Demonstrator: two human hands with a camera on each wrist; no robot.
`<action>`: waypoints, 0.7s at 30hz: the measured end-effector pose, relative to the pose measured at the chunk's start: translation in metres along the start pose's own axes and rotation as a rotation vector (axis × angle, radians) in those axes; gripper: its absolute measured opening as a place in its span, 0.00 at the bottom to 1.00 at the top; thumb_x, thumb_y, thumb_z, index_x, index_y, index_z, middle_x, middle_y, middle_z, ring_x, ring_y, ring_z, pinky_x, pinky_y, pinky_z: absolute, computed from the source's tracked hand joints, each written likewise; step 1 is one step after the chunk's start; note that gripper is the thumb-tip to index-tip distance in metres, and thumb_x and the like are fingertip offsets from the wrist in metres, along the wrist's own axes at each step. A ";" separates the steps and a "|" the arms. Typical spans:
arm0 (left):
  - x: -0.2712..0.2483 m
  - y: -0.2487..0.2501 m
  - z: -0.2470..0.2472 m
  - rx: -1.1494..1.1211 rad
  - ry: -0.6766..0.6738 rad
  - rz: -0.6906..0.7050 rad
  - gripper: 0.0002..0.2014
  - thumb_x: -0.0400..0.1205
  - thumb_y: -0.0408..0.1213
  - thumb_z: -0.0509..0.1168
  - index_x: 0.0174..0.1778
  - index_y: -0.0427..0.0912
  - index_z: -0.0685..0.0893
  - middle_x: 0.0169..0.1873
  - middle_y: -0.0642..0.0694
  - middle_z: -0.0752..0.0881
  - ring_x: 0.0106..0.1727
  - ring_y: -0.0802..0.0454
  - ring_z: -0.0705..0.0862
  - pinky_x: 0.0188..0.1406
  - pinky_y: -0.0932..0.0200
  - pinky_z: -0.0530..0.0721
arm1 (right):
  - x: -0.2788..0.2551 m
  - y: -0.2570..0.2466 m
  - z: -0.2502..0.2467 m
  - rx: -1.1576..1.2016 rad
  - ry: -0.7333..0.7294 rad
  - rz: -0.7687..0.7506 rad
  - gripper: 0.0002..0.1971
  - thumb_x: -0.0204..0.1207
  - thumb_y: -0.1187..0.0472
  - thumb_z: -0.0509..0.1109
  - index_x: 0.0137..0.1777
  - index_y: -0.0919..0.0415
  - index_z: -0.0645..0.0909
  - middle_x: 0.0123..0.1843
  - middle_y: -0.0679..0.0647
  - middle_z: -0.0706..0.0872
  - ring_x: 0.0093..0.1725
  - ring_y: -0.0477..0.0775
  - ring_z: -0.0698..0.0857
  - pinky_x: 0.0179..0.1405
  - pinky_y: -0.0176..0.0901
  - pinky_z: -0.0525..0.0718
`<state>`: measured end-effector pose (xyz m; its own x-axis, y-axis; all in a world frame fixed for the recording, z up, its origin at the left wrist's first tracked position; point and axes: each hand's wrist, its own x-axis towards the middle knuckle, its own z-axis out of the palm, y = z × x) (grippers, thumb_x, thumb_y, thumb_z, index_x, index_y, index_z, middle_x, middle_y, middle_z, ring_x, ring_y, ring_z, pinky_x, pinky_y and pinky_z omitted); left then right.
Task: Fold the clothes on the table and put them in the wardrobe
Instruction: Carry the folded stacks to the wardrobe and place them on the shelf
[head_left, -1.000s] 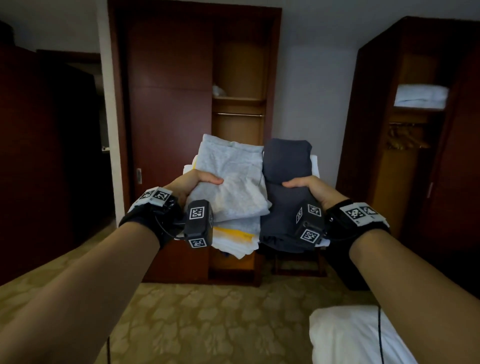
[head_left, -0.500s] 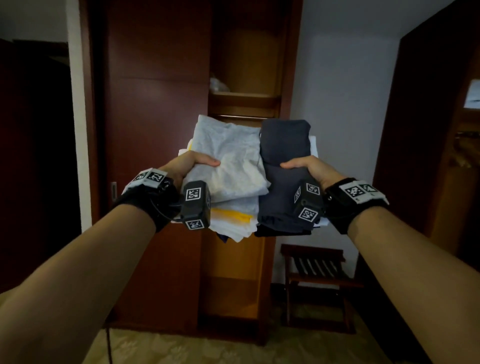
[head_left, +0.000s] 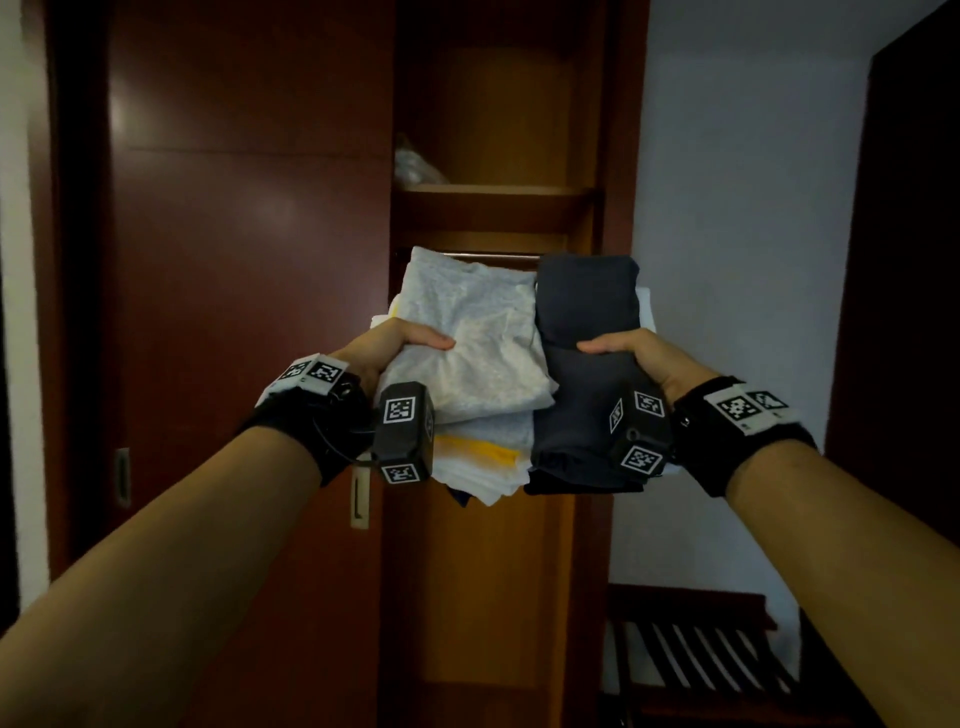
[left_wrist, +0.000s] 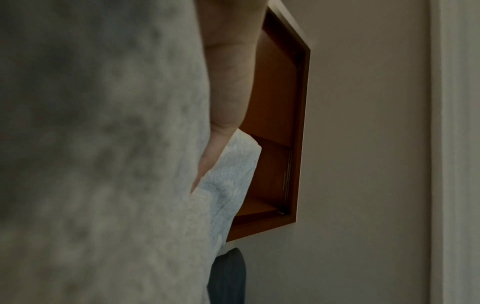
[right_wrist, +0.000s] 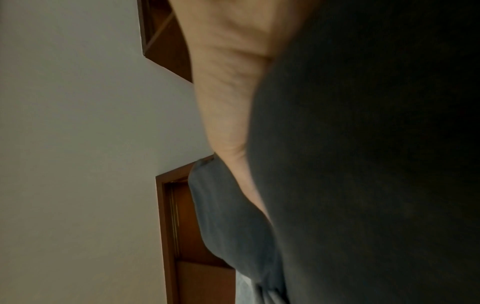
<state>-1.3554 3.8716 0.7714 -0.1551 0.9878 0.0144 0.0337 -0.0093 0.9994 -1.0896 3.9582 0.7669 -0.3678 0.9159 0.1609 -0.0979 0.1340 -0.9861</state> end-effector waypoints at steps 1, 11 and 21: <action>0.025 0.008 -0.008 0.006 -0.001 0.018 0.33 0.65 0.39 0.78 0.68 0.41 0.81 0.61 0.39 0.87 0.62 0.37 0.85 0.63 0.39 0.82 | 0.026 -0.002 0.002 0.003 0.010 -0.013 0.17 0.73 0.63 0.74 0.62 0.66 0.86 0.56 0.65 0.89 0.50 0.66 0.86 0.69 0.63 0.81; 0.211 0.092 -0.063 0.026 -0.061 0.180 0.27 0.73 0.36 0.73 0.70 0.41 0.80 0.65 0.39 0.85 0.65 0.37 0.84 0.68 0.38 0.79 | 0.237 -0.055 0.019 0.004 0.007 -0.138 0.18 0.74 0.62 0.74 0.63 0.64 0.86 0.56 0.63 0.89 0.46 0.64 0.88 0.58 0.56 0.87; 0.313 0.163 -0.074 0.061 0.019 0.344 0.23 0.77 0.36 0.70 0.70 0.40 0.80 0.62 0.40 0.87 0.61 0.39 0.87 0.52 0.46 0.86 | 0.369 -0.113 0.003 -0.035 -0.081 -0.319 0.25 0.70 0.63 0.75 0.70 0.65 0.83 0.65 0.64 0.87 0.56 0.65 0.87 0.62 0.58 0.86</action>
<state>-1.4716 4.1679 0.9408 -0.1428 0.9253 0.3512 0.1465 -0.3312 0.9321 -1.2174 4.2793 0.9379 -0.3965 0.7927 0.4630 -0.1885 0.4233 -0.8862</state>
